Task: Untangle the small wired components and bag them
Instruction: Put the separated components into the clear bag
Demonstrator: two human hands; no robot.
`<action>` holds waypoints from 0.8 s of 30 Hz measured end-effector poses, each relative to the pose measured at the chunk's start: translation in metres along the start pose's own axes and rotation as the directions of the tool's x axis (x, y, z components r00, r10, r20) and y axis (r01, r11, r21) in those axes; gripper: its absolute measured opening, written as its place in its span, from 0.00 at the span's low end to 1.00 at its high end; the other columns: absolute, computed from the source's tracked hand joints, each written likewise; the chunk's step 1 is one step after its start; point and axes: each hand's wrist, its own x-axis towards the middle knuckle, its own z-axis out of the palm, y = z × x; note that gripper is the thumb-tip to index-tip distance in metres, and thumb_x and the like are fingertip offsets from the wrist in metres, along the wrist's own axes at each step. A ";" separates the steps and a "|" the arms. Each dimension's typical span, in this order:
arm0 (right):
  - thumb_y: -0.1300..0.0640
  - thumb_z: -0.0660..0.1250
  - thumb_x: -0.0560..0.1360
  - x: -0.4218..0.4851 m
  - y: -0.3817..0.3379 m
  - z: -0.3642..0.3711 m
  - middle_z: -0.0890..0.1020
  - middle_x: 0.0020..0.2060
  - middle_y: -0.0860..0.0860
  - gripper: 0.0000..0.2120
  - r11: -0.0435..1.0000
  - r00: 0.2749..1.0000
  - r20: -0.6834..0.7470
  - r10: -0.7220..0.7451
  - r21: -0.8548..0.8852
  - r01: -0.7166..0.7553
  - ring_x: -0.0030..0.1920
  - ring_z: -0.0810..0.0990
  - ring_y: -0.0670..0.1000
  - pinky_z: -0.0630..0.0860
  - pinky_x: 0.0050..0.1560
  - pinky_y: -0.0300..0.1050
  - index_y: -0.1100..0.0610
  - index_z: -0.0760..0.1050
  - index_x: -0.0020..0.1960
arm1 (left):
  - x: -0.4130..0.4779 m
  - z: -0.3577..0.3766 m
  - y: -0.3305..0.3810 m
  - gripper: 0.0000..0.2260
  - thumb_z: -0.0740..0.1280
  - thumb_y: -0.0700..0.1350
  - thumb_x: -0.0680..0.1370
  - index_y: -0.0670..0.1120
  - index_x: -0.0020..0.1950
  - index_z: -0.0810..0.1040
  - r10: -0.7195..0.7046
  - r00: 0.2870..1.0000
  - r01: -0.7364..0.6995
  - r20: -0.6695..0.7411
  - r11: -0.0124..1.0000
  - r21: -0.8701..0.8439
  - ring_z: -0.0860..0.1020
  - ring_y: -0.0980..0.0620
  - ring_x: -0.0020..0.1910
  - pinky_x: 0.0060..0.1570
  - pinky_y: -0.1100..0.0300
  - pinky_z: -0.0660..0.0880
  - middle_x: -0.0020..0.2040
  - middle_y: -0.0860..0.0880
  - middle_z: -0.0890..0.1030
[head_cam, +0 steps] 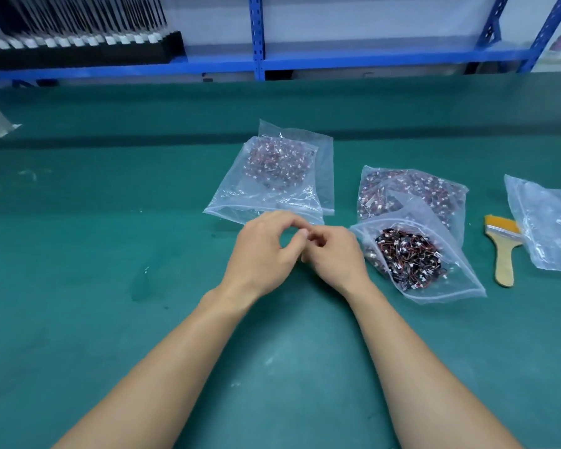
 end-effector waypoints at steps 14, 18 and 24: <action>0.51 0.69 0.74 -0.001 -0.002 0.005 0.83 0.28 0.43 0.07 0.994 1.000 0.015 0.001 0.106 -0.003 0.34 0.80 0.44 0.80 0.47 0.50 0.46 0.81 0.37 | 0.048 -0.012 -0.046 0.06 0.57 0.42 0.81 0.47 0.47 0.72 -0.214 0.953 -0.004 0.216 0.701 0.714 0.76 0.41 0.48 0.45 0.54 0.61 0.50 0.44 0.82; 0.50 0.69 0.74 -0.001 -0.004 0.004 0.83 0.28 0.43 0.07 0.995 1.000 0.022 -0.005 0.098 0.003 0.34 0.80 0.44 0.80 0.47 0.50 0.45 0.80 0.37 | 0.048 -0.006 -0.054 0.12 0.57 0.41 0.82 0.44 0.66 0.69 -0.180 0.962 0.007 0.208 0.771 0.637 0.73 0.41 0.57 0.50 0.49 0.68 0.68 0.43 0.72; 0.50 0.69 0.73 0.000 -0.004 0.005 0.83 0.28 0.42 0.07 0.996 1.000 0.025 -0.004 0.092 0.002 0.33 0.80 0.43 0.80 0.45 0.49 0.45 0.81 0.37 | 0.058 -0.004 -0.057 0.14 0.51 0.50 0.84 0.46 0.52 0.75 -0.265 0.941 0.040 0.212 0.708 0.705 0.76 0.42 0.55 0.55 0.49 0.67 0.58 0.43 0.81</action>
